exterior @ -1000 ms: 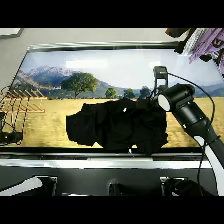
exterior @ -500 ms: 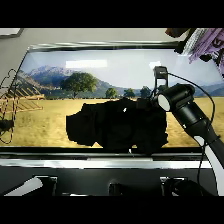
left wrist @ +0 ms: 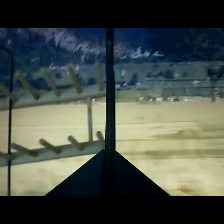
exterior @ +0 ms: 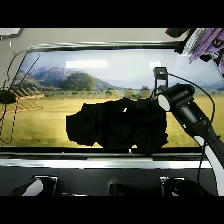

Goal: Fold the clothes and pants, and hang the long-sleeved shirts on hangers.

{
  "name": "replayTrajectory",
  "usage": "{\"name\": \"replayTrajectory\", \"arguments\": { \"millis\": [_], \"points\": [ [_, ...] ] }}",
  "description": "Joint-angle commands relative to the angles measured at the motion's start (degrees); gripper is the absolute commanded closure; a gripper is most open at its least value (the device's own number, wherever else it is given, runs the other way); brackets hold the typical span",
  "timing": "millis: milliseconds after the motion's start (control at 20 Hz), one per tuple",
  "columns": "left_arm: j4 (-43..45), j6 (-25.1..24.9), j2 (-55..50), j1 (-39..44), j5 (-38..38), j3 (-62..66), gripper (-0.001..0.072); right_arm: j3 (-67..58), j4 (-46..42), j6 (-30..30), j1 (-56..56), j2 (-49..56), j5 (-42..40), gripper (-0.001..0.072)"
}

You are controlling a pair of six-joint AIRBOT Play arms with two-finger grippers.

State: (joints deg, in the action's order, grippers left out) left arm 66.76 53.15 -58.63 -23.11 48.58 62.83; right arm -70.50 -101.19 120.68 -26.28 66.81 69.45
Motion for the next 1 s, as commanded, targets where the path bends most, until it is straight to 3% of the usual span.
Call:
{"name": "replayTrajectory", "arguments": {
  "millis": [0,150,350,700,950],
  "points": [
    [-0.8,0.5,7.2,10.6,6.2,-0.2,0.0691,0.0,-0.1,0.0,0.0,0.0,0.0,0.0673],
    [-0.8,-5.5,14.5,20.5,14.2,-5.2,0.0691,0.0,-1.5,0.0,0.0,0.0,-0.6,0.0673],
    [-0.8,-5.6,24.5,33.4,15.4,-13.6,0.0689,0.0,-2.5,0.0,0.0,0.0,-0.5,0.0673],
    [-0.8,4.4,36.6,43.4,16.3,-18.6,0.0689,0.0,-4.8,1.3,0.0,0.0,1.7,0.0673],
    [-1.5,5.0,39.0,43.9,23.2,-19.1,0.0689,0.0,-6.1,4.6,0.0,0.0,2.5,0.0673]
  ]
}}
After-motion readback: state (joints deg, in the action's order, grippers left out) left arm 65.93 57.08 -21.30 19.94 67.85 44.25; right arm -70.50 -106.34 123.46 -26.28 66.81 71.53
